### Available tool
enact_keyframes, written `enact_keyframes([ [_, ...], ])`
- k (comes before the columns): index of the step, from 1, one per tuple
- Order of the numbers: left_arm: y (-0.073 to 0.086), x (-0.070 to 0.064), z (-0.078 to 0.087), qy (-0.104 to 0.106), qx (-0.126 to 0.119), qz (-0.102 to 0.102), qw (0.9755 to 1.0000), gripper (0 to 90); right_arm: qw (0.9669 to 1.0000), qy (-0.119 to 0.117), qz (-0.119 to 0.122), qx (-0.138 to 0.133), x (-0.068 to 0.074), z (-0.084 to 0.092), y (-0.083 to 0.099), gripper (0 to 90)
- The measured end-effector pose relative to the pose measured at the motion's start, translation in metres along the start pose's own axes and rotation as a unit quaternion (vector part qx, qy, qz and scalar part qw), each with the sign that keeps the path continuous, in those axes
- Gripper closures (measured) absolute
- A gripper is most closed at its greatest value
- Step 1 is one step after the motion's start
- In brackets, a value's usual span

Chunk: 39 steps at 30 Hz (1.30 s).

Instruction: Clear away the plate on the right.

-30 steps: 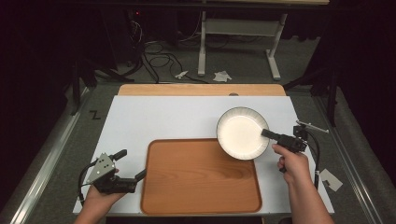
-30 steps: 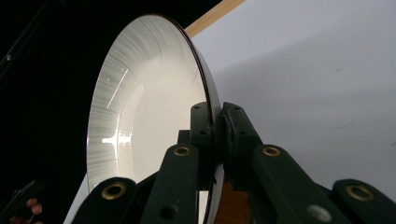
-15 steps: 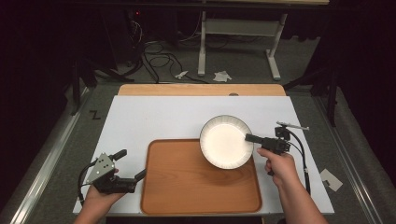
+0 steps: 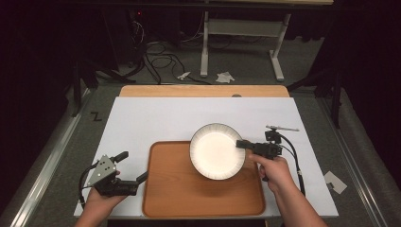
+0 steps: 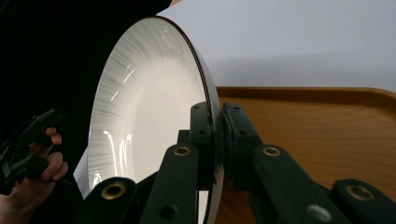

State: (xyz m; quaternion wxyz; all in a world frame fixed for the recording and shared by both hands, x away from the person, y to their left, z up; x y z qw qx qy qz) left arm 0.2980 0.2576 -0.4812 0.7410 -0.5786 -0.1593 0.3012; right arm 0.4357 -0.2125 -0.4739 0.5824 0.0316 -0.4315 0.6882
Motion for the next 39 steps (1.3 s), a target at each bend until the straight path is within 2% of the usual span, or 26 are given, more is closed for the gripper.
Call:
enact_keyframes([
  [7,0.0,0.0,0.0,0.001,0.001,-0.002,1.0,0.6,0.9994,-0.004,0.028,0.019,0.018,-0.011,0.008,85.1],
  [11,0.0,0.0,0.0,0.001,0.002,-0.003,1.0,0.6,0.9991,-0.008,0.031,0.027,0.021,-0.014,0.011,85.2],
  [17,0.0,0.0,0.0,0.001,0.002,-0.002,1.0,0.6,0.9978,-0.012,0.051,0.041,0.031,-0.02,0.015,85.1],
  [22,0.0,-0.001,-0.001,0.002,0.003,-0.002,1.0,0.6,0.9974,-0.011,0.054,0.047,0.032,-0.022,0.017,85.1],
  [29,0.0,0.0,-0.001,0.002,0.001,0.0,1.0,0.6,0.9963,0.001,0.065,0.057,0.032,-0.028,0.019,85.1],
  [39,0.0,0.0,-0.001,0.003,0.001,-0.001,1.0,0.6,0.9937,0.011,0.078,0.079,0.035,-0.036,0.024,84.9],
])
Point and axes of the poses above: each handheld gripper's, and its own axes: z roughly backward along the jaws, y roughly out of its underside, x roughly to its left, the point moved 1 cm from there along -z, roughly forward along the jaws, and after that the axes turned 13 degrees about y, right-handed, at the moved point
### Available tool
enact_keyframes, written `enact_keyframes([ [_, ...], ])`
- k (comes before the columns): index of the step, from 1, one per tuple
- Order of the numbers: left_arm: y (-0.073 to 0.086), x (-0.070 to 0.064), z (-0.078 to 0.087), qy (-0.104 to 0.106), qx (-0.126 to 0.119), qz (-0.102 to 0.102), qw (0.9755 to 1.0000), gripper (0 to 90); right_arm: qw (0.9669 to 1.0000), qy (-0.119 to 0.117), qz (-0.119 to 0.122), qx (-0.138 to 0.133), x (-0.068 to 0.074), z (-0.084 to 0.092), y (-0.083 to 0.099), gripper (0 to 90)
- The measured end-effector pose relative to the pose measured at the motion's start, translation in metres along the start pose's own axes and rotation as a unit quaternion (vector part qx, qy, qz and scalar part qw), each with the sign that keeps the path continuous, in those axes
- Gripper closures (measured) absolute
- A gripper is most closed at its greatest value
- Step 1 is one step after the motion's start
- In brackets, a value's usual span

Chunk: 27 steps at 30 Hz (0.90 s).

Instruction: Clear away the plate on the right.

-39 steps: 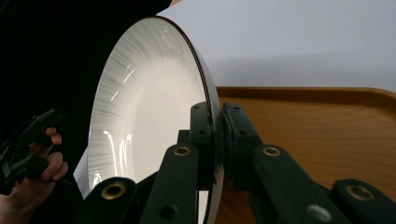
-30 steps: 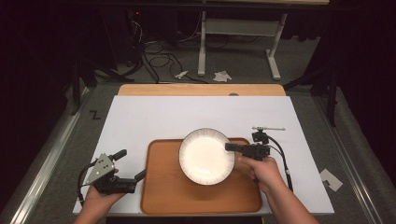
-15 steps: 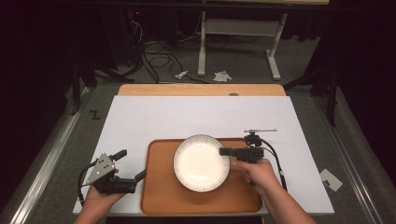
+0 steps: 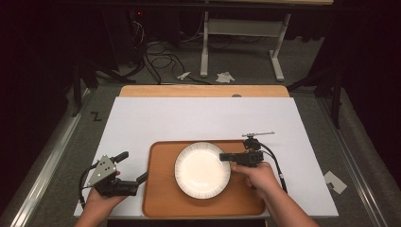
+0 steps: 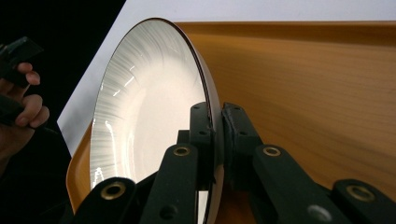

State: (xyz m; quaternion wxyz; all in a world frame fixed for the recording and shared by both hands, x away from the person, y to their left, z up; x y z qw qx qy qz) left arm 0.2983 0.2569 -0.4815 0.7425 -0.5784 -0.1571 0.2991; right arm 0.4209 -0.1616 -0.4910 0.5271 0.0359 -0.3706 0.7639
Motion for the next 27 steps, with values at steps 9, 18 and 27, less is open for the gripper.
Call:
enact_keyframes([
  [9,0.0,0.0,0.0,0.001,0.001,-0.001,1.0,0.7,0.9999,0.007,0.008,0.011,0.001,-0.004,0.002,84.6],
  [18,0.0,0.0,0.0,0.001,0.004,-0.002,1.0,0.8,0.9994,0.024,0.011,0.023,0.0,-0.008,0.003,84.3],
  [27,0.001,0.0,-0.003,0.004,0.007,-0.002,1.0,0.8,0.9976,0.053,0.025,0.036,-0.001,-0.011,0.004,83.8],
])
Point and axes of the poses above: each handheld gripper's, and its own axes: z roughly backward along the jaws, y roughly out of its underside, x roughly to its left, the point moved 1 cm from there along -z, roughly forward along the jaws, and after that the axes turned 13 degrees about y, right-handed, at the moved point
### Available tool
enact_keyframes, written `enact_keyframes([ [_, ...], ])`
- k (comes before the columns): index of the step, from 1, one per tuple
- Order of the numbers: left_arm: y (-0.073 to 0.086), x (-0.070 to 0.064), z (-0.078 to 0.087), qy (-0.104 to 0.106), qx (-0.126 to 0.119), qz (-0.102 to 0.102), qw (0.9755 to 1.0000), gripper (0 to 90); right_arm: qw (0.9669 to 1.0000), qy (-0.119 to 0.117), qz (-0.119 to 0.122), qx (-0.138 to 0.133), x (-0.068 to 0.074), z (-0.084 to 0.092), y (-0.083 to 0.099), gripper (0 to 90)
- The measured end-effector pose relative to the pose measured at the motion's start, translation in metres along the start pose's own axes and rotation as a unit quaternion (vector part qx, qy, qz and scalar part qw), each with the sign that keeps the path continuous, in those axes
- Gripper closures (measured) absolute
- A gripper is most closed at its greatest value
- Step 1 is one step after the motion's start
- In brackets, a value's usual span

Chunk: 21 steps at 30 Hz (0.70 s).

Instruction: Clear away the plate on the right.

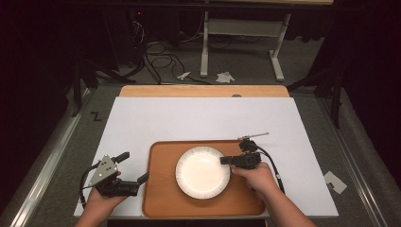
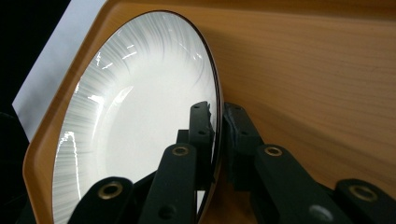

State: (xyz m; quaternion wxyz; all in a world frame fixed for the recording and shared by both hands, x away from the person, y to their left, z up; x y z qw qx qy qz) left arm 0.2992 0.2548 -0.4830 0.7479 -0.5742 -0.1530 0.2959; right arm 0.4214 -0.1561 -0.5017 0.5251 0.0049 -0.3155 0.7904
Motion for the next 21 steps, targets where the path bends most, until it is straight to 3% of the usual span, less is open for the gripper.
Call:
enact_keyframes([
  [21,-0.0001,-0.0002,-0.0003,0.001,0.002,-0.002,1.0,0.8,0.9999,0.005,0.01,0.013,-0.0002,-0.0055,0.0024,74.4],
])
Point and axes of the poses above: each handheld gripper's, and its own axes: z roughly backward along the jaws, y roughly out of its underside, x roughly to its left, the point moved 1 cm from there along -z, roughly forward along the jaws, and after that the axes turned 13 degrees about y, right-handed, at the moved point
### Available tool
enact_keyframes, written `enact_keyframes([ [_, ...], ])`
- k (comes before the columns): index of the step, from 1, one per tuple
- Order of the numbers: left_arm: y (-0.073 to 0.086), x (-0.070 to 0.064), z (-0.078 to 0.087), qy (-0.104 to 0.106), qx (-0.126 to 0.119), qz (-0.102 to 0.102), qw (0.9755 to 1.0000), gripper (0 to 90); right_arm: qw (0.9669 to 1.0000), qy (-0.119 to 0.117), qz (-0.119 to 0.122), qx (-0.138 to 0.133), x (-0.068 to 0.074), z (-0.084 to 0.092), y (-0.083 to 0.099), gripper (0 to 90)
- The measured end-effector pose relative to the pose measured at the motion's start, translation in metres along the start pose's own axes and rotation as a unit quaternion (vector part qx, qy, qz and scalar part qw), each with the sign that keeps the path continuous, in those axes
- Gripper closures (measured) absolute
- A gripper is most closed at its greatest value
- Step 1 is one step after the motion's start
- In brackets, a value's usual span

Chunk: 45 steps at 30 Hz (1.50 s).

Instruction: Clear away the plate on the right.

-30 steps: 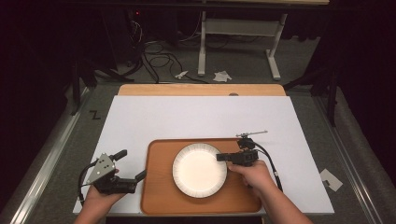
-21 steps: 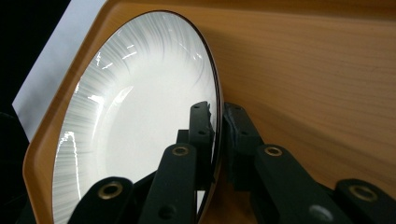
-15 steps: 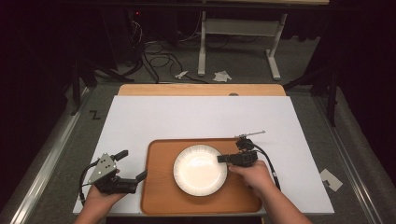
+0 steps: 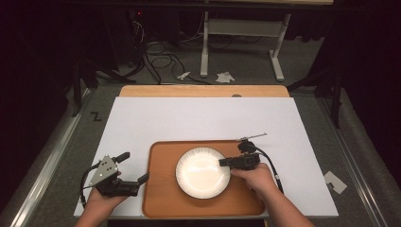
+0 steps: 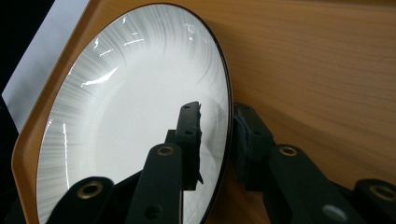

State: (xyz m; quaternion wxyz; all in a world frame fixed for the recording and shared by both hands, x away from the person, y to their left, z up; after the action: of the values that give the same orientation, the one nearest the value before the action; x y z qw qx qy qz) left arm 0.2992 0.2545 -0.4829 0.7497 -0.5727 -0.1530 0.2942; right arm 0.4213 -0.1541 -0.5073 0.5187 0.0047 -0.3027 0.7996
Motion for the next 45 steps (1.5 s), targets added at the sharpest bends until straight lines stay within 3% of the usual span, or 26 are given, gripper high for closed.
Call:
enact_keyframes([
  [5,0.0,-0.001,-0.001,-0.002,0.003,-0.001,1.0,0.8,0.9999,-0.002,0.017,-0.001,0.001,0.0,0.0,69.7],
  [10,0.002,0.002,-0.002,-0.013,0.011,0.008,0.9998,0.8,0.9991,0.007,0.039,-0.013,0.001,0.004,-0.003,57.8],
  [14,0.004,0.005,-0.003,-0.023,0.013,0.022,0.9994,0.8,0.997,0.023,0.051,-0.052,0.003,0.015,-0.007,50.8],
  [15,0.004,0.005,-0.003,-0.024,0.016,0.022,0.9993,0.8,0.9944,0.027,0.059,-0.083,0.005,0.024,-0.009,45.5],
  [17,0.004,0.005,-0.003,-0.024,0.016,0.022,0.9993,0.8,0.9931,0.03,0.064,-0.093,0.005,0.028,-0.01,43.2],
  [18,0.004,0.005,-0.003,-0.024,0.016,0.022,0.9993,0.8,0.9906,0.037,0.072,-0.11,0.006,0.032,-0.011,39.9],
  [19,0.004,0.006,-0.003,-0.025,0.016,0.023,0.9993,0.8,0.9859,0.037,0.083,-0.14,0.006,0.044,-0.014,33.4],
  [20,0.004,0.006,-0.003,-0.025,0.015,0.023,0.9993,0.8,0.9859,0.037,0.083,-0.14,0.006,0.044,-0.014,33.4],
  [21,0.004,0.006,-0.003,-0.024,0.014,0.023,0.9993,0.8,0.9791,0.05,0.086,-0.177,0.008,0.057,-0.015,24.9],
  [22,0.004,0.006,-0.003,-0.024,0.014,0.023,0.9993,0.8,0.9791,0.05,0.086,-0.177,0.008,0.057,-0.015,24.9],
  [24,0.004,0.007,-0.003,-0.025,0.012,0.026,0.9993,0.8,0.9676,0.064,0.114,-0.216,0.007,0.069,-0.012,17.4],
  [26,0.003,0.008,-0.002,-0.024,0.009,0.026,0.9993,0.8,0.9622,0.079,0.112,-0.236,0.0,0.088,-0.007,7.2],
  [27,0.003,0.008,-0.002,-0.024,0.009,0.026,0.9993,0.8,0.9622,0.079,0.112,-0.236,0.0,0.088,-0.007,7.2],
  [28,0.003,0.007,-0.002,-0.024,0.008,0.025,0.9994,0.8,0.96,0.089,0.108,-0.243,-0.003,0.096,-0.004,4.0],
  [30,0.003,0.007,-0.002,-0.023,0.008,0.023,0.9994,0.7,0.9543,0.108,0.095,-0.262,-0.014,0.113,0.006,0.0],
  [32,0.003,0.007,-0.003,-0.023,0.009,0.024,0.9994,0.5,0.9446,0.124,0.089,-0.29,-0.025,0.126,0.017,0.0],
  [33,0.003,0.007,-0.003,-0.022,0.008,0.025,0.9994,0.5,0.9429,0.127,0.084,-0.296,-0.029,0.13,0.022,0.0],
  [34,0.003,0.008,-0.005,-0.023,0.01,0.026,0.9993,0.4,0.9381,0.14,0.078,-0.307,-0.041,0.138,0.035,0.0],
  [35,0.004,0.008,-0.005,-0.024,0.011,0.028,0.9993,0.4,0.9352,0.149,0.074,-0.313,-0.048,0.14,0.043,0.0],
  [36,0.004,0.008,-0.005,-0.024,0.011,0.028,0.9993,0.4,0.9352,0.149,0.074,-0.313,-0.048,0.14,0.043,0.0],
  [37,0.004,0.008,-0.006,-0.024,0.011,0.03,0.9992,0.3,0.9308,0.166,0.064,-0.319,-0.06,0.139,0.058,0.1],
  [38,0.004,0.008,-0.007,-0.024,0.014,0.028,0.9992,0.3,0.9308,0.166,0.064,-0.319,-0.06,0.139,0.058,0.1],
  [39,0.003,0.007,-0.009,-0.023,0.016,0.026,0.9993,0.3,0.9353,0.176,0.055,-0.302,-0.07,0.131,0.067,0.1],
  [41,0.003,0.006,-0.01,-0.022,0.018,0.026,0.9993,0.3,0.9434,0.165,0.05,-0.284,-0.075,0.123,0.067,0.1],
  [43,0.003,0.006,-0.012,-0.022,0.02,0.026,0.9992,0.3,0.9444,0.163,0.055,-0.28,-0.073,0.12,0.066,0.1],
  [45,0.003,0.006,-0.012,-0.022,0.021,0.024,0.9993,0.3,0.9462,0.163,0.078,-0.268,-0.066,0.113,0.064,0.1],
])
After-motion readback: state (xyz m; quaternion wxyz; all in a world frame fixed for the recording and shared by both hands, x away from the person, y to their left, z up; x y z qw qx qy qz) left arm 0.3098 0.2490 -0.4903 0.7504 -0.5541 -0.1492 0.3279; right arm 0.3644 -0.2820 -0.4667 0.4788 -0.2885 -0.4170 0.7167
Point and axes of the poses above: each handheld gripper's, and its own axes: z roughly backward along the jaws, y roughly out of its underside, x roughly to its left, the point moved 1 cm from there along -z, roughly forward along the jaws, and after that the axes turned 13 degrees about y, right-handed, at the moved point
